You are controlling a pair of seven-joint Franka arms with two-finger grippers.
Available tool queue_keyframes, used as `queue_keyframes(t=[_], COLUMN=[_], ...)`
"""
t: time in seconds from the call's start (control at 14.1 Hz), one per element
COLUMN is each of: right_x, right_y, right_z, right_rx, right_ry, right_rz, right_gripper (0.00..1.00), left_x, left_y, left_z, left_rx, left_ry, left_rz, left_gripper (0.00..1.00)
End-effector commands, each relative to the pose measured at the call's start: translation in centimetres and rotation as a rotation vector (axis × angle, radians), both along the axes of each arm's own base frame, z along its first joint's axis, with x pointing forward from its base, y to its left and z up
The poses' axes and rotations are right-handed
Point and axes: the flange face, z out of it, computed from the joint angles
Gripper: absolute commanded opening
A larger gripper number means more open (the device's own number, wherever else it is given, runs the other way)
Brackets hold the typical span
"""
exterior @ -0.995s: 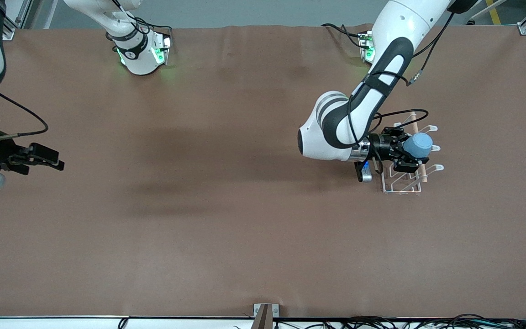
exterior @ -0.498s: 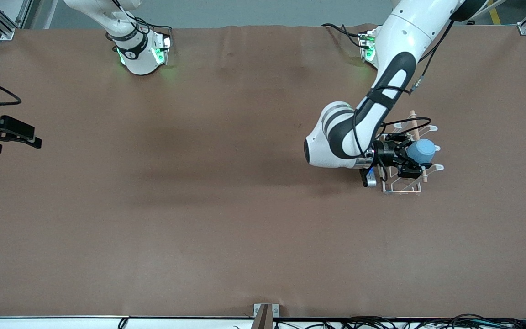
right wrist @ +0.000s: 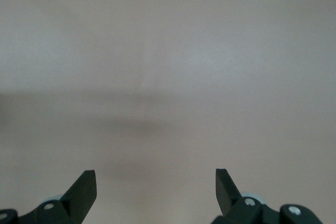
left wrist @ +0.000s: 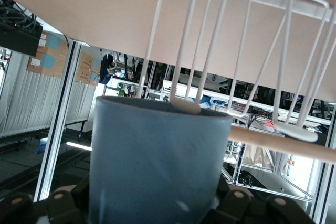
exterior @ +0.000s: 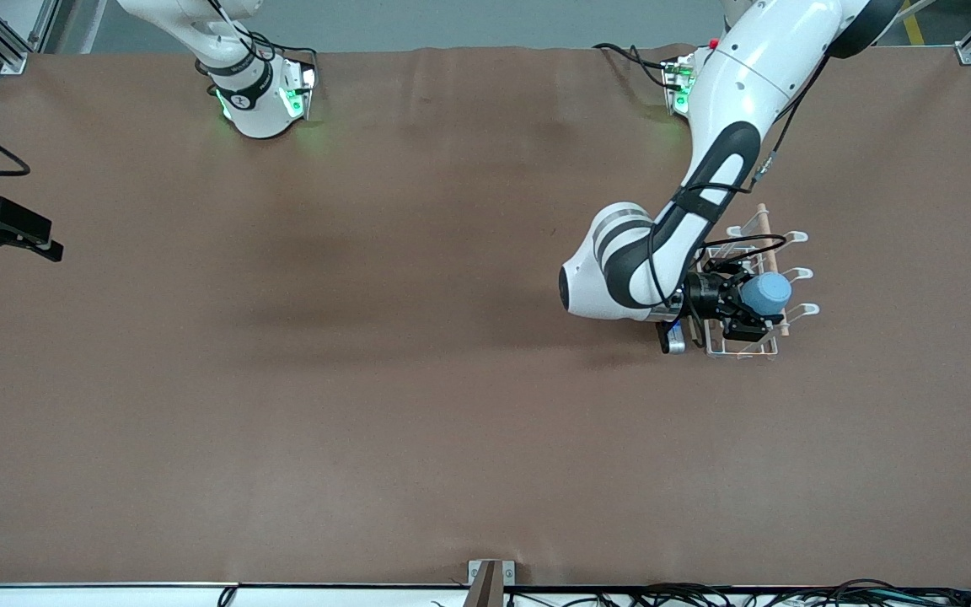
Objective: Hang cup on cup holder
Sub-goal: 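Lower the cup onto the holder's hook with the left gripper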
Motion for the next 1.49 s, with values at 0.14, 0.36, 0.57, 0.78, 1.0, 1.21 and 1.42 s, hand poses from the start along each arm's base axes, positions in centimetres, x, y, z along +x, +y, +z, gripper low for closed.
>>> queue_keyframes(t=[0.14,0.36,0.57,0.78,1.0,1.21,1.42], right_x=[-3.4,-3.3,-3.2,-3.2,-3.2,-3.0,-3.2], right_y=[-0.4,-0.3,-0.2,0.4,0.0,0.1,-0.1], right_z=[-2.1,-2.2,-2.0,-1.5,-1.7,-1.7,-0.5], right_rx=[-0.017,-0.013,-0.012,-0.015,-0.055,-0.064,-0.07], right_ry=[-0.027,-0.025,-0.031,-0.037,-0.032,-0.03,-0.012], right_rz=[-0.039,-0.111,-0.11,-0.091,-0.112,-0.179,-0.178], right_gripper=[1.0,1.0,1.0,1.0,1.0,1.0,1.0], left_x=[0.4,1.0,0.5,0.6,2.2,3.8,5.9], left_y=[-0.6,-0.5,-1.1,-1.3,-2.9,-4.2,-3.7], left_z=[-1.8,-2.1,-2.6,-1.6,1.4,8.8,17.3], left_rx=[-0.006,-0.039,-0.04,-0.047,-0.13,-0.309,-0.518], left_ry=[0.0,-0.017,-0.11,-0.148,-0.241,-0.38,-0.475], left_rz=[-0.026,-0.049,-0.037,-0.025,0.033,0.191,0.351], left_gripper=[0.41,0.82,1.0,1.0,1.0,1.0,1.0])
